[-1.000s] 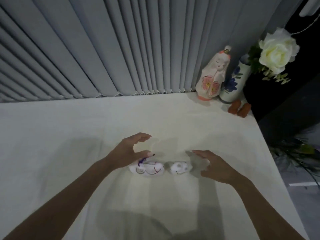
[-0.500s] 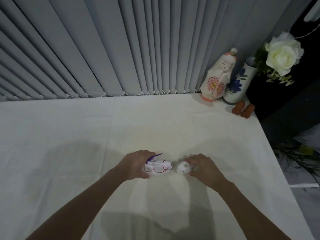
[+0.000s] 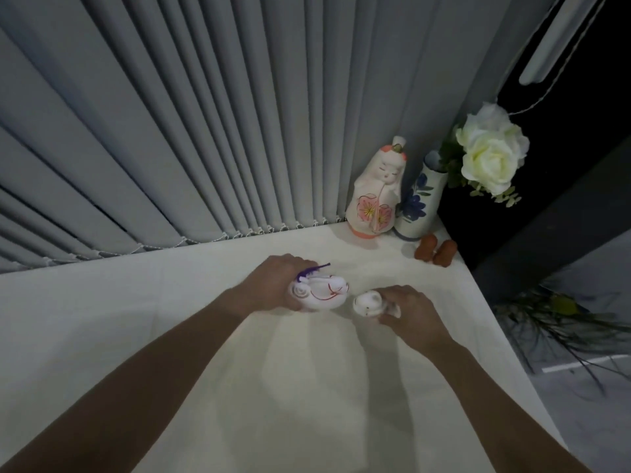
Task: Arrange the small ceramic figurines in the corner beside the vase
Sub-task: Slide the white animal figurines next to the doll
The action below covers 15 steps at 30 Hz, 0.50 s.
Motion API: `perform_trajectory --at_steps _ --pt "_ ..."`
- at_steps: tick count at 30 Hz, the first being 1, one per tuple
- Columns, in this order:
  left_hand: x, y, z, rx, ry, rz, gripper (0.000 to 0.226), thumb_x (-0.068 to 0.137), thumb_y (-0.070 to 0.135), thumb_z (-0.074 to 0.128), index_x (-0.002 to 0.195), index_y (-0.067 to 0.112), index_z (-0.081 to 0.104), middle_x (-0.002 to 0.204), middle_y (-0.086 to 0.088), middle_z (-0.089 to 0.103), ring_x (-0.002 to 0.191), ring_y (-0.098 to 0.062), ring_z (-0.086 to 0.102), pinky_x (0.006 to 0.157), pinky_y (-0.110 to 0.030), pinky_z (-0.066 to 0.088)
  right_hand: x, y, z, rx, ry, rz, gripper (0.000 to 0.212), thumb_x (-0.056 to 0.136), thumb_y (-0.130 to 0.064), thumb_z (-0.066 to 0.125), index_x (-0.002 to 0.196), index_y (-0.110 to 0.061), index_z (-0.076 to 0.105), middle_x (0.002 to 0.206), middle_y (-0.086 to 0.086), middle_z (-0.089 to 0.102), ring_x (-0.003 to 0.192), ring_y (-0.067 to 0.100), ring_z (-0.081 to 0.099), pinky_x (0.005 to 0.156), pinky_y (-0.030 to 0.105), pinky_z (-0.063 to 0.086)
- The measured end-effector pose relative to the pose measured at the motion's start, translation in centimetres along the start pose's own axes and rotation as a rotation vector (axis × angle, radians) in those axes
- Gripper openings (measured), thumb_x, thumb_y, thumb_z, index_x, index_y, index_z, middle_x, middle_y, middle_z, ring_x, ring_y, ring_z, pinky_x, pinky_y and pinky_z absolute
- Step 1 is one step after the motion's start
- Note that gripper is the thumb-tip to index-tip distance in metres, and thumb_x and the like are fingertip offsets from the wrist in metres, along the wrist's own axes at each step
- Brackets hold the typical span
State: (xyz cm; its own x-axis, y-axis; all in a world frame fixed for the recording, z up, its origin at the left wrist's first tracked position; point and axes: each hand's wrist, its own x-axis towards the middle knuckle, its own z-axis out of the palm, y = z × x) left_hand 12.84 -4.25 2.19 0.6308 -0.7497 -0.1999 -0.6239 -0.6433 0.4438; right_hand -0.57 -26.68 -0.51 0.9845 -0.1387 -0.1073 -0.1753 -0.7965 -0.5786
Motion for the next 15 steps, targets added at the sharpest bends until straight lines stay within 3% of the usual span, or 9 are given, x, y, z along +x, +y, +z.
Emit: perform_trajectory --at_steps 7,11,15 --pt "9.5 -0.7 -1.5 0.257 -0.077 0.03 0.069 0.06 0.029 0.078 0.125 0.025 0.056 0.113 -0.004 0.068 0.104 -0.027 0.059 0.086 -0.033 0.044 4.9 2.9 -1.3 0.046 0.068 0.106 0.039 0.07 -0.023 0.074 0.108 -0.021 0.065 0.101 0.004 0.07 0.092 0.023 0.056 0.072 0.027 0.033" --pt "12.1 -1.5 -1.6 0.295 -0.103 0.028 0.07 0.059 0.031 0.079 0.125 0.027 0.055 0.115 -0.004 0.068 0.107 -0.026 0.058 0.085 -0.031 0.04 6.9 3.7 -1.0 0.057 0.069 0.134 0.036 0.071 -0.021 0.071 0.106 -0.02 0.065 0.098 0.008 0.069 0.093 0.027 0.058 0.074 0.03 0.037" --pt "13.6 -1.8 -1.7 0.254 -0.168 0.004 0.076 0.059 0.029 0.081 0.13 0.026 0.052 0.122 -0.005 0.064 0.114 -0.025 0.052 0.093 -0.033 0.037 8.3 4.1 -1.0 0.053 0.084 0.121 0.033 0.072 -0.019 0.071 0.104 -0.015 0.066 0.093 0.01 0.069 0.088 0.027 0.058 0.068 0.027 0.035"
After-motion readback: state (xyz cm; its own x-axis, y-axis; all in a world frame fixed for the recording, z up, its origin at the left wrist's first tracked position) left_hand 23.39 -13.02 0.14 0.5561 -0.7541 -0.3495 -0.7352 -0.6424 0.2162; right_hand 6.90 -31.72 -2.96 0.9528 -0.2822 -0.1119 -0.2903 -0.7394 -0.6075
